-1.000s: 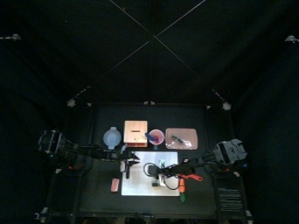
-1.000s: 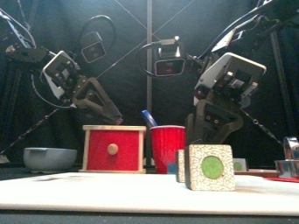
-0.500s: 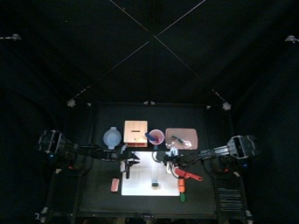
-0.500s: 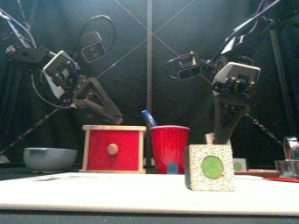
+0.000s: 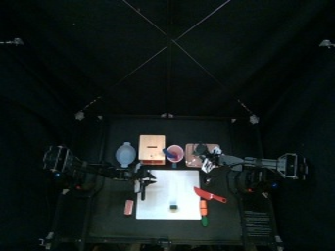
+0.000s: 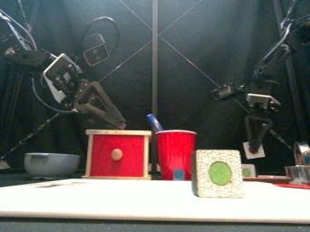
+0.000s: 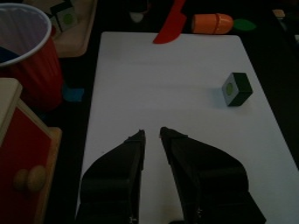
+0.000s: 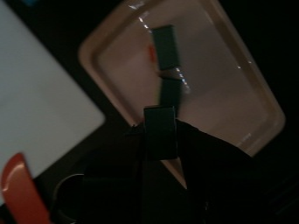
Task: Place sushi on board then cut the sushi with the knife then place the pieces on the plate
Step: Place the 4 sushi pieces on the plate
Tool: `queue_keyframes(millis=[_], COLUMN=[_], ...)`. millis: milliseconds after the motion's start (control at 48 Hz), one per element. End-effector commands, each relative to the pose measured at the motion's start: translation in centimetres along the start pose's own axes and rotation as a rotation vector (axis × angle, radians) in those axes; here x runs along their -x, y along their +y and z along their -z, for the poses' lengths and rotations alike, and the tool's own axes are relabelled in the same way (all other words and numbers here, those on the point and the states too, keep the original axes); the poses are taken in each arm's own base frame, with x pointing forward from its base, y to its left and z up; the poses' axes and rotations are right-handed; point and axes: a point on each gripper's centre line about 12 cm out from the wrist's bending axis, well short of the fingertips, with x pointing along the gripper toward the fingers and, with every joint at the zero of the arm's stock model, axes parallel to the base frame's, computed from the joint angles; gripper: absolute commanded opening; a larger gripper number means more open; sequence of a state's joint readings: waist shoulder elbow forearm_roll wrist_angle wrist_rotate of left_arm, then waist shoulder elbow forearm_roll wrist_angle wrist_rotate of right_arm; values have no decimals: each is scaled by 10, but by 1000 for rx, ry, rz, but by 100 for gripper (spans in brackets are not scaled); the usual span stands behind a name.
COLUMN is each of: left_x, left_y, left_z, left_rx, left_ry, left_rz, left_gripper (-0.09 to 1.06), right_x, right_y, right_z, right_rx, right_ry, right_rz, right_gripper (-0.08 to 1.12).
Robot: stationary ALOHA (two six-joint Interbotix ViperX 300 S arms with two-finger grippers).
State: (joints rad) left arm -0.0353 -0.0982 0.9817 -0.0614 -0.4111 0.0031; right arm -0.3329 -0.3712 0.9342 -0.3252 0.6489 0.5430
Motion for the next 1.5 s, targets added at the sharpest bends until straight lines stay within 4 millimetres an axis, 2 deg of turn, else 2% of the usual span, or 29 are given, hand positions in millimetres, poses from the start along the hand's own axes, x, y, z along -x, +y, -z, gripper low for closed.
queue_keyframes(millis=[21,271,438,625,792,917,1042,1208,1312,1500], left_x=[0,0,0,0,0,1,1,1,1,1], left_y=[1,1,1,1,1,1,1,1,1,1], left_z=[-7,-7,-6,-6,-6,-8,-9,-9,-10,-11], left_rx=[2,3,3,3,3,3,3,8,9,11], left_ry=[-23,-23,-22,-20,-20,-26,-29,-29,-32,-34], left_rz=[-2,-2,-2,-2,-2,-2,-2,-4,-4,-4], left_gripper=[65,65,65,65,65,65,65,65,65,65], right_x=[0,-19,-24,-21,-6,13,35,57,61,51], right_y=[-14,-27,-33,-34,-28,1,59,131,163,212], right_z=[6,14,20,18,7,-7,-14,-9,-4,5], right_rx=[-52,-88,-101,-105,-109,-72,85,259,317,387], right_ry=[-17,-59,-48,-59,-124,-197,-285,-360,-359,-303], right_rz=[11,-3,6,9,-22,-122,-287,-484,-554,-603], right_gripper=[59,61,71,84,85,85,85,85,85,85])
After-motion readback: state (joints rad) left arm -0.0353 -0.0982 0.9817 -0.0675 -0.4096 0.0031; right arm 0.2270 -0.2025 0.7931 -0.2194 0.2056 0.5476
